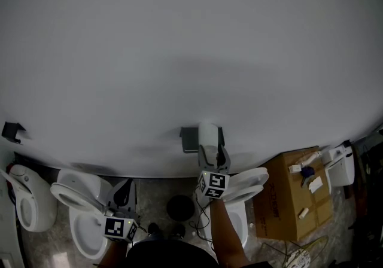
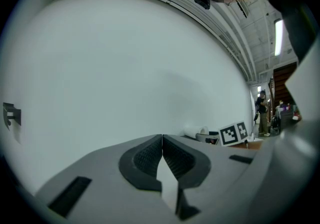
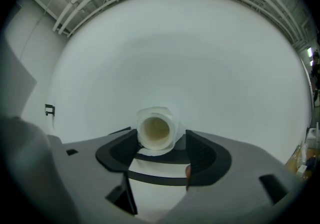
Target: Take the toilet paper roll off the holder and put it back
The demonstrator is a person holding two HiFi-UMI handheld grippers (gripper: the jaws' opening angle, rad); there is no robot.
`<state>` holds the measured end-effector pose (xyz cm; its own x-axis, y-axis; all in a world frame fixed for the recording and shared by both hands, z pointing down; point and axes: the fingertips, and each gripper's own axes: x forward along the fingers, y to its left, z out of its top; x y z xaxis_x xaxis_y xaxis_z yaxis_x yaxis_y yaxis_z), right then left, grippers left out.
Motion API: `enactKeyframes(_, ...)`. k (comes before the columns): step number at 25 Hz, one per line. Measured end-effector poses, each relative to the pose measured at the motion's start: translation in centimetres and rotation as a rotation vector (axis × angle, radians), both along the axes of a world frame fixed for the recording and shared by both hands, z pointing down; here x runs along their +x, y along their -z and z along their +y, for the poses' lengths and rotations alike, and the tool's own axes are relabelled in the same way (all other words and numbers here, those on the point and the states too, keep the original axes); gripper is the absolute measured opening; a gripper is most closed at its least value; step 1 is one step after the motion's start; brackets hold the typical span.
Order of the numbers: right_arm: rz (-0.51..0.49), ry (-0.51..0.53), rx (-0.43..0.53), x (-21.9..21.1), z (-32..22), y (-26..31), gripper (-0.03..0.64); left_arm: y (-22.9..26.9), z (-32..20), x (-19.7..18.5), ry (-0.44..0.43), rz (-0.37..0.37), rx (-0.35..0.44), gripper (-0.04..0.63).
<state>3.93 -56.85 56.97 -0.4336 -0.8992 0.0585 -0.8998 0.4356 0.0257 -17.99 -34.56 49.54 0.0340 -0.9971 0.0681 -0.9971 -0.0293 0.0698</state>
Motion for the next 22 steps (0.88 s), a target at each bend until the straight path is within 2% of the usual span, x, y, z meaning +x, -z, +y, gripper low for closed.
enactKeyframes(8,0.005,0.011,0.017,-0.7,0.55,0.15,0.227,-0.11,0.18,-0.05,-0.002,-0.003,0.0,0.003)
enactKeyframes(22,0.0,0.013,0.018,-0.69,0.69,0.42,0.213,0.2,0.44,-0.34,0.003,-0.01,0.015,0.003)
